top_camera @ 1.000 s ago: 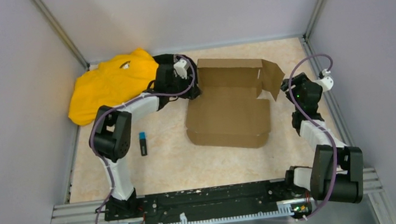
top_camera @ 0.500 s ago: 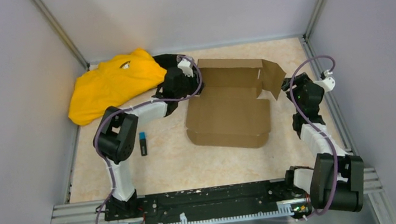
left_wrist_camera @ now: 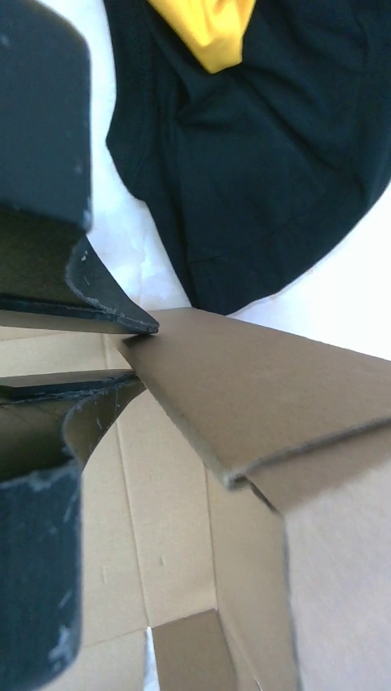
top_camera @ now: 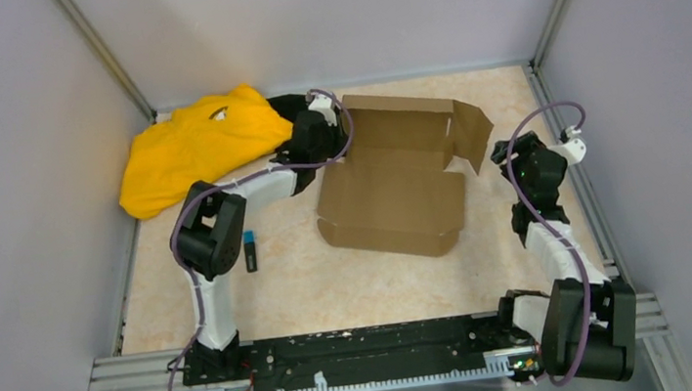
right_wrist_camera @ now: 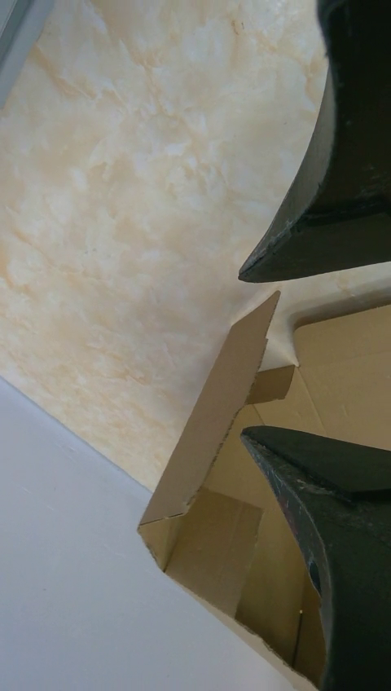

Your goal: Fold the paper box

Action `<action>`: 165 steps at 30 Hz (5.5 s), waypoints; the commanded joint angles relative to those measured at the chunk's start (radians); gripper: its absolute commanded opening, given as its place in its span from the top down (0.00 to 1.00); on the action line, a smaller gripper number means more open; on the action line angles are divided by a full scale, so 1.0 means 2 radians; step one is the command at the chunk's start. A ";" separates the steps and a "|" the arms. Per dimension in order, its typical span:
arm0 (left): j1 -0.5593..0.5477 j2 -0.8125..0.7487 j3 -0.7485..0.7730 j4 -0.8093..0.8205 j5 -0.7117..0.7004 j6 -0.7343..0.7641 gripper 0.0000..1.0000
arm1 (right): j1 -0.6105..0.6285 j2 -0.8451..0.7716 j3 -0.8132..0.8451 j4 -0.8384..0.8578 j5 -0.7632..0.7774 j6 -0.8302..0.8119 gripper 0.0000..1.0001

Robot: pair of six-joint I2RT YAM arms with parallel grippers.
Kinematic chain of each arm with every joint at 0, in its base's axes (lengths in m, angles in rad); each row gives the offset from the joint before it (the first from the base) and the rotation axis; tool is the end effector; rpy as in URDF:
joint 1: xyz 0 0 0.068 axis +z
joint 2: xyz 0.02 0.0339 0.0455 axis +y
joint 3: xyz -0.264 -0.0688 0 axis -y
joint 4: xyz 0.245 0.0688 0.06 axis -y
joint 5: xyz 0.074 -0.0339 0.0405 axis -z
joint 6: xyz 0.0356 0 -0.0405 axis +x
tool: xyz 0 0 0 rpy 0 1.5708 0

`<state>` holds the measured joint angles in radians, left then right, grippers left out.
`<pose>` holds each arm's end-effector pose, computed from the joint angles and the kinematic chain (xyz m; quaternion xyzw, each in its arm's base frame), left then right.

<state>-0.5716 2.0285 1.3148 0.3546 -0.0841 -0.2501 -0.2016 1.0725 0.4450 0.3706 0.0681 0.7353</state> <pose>0.3916 -0.2483 0.1968 0.1078 0.8145 -0.1956 0.5354 0.2281 -0.0491 0.2223 0.3759 0.6968 0.1349 0.5959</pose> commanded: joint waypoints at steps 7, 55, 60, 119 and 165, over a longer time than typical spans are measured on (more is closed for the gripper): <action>0.009 0.008 0.185 -0.257 0.060 0.022 0.71 | -0.012 -0.010 0.103 -0.141 -0.026 -0.040 0.35; -0.026 0.065 0.003 0.185 -0.065 0.036 0.54 | -0.016 -0.042 0.103 -0.249 -0.077 -0.100 0.11; -0.030 0.082 0.020 0.169 -0.089 0.031 0.74 | -0.017 -0.039 0.097 -0.241 -0.082 -0.100 0.11; 0.043 -0.104 0.121 -0.484 0.161 -0.011 0.92 | -0.019 -0.135 0.071 -0.170 -0.388 -0.091 0.37; 0.015 -0.087 0.086 -0.447 0.176 -0.027 0.93 | 0.122 -0.075 0.090 -0.213 -0.300 -0.141 0.42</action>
<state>-0.5285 1.8652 1.4910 -0.5674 0.2272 -0.2913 -0.0082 0.8955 0.5549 0.0002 -0.6186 0.5255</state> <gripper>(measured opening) 0.106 0.588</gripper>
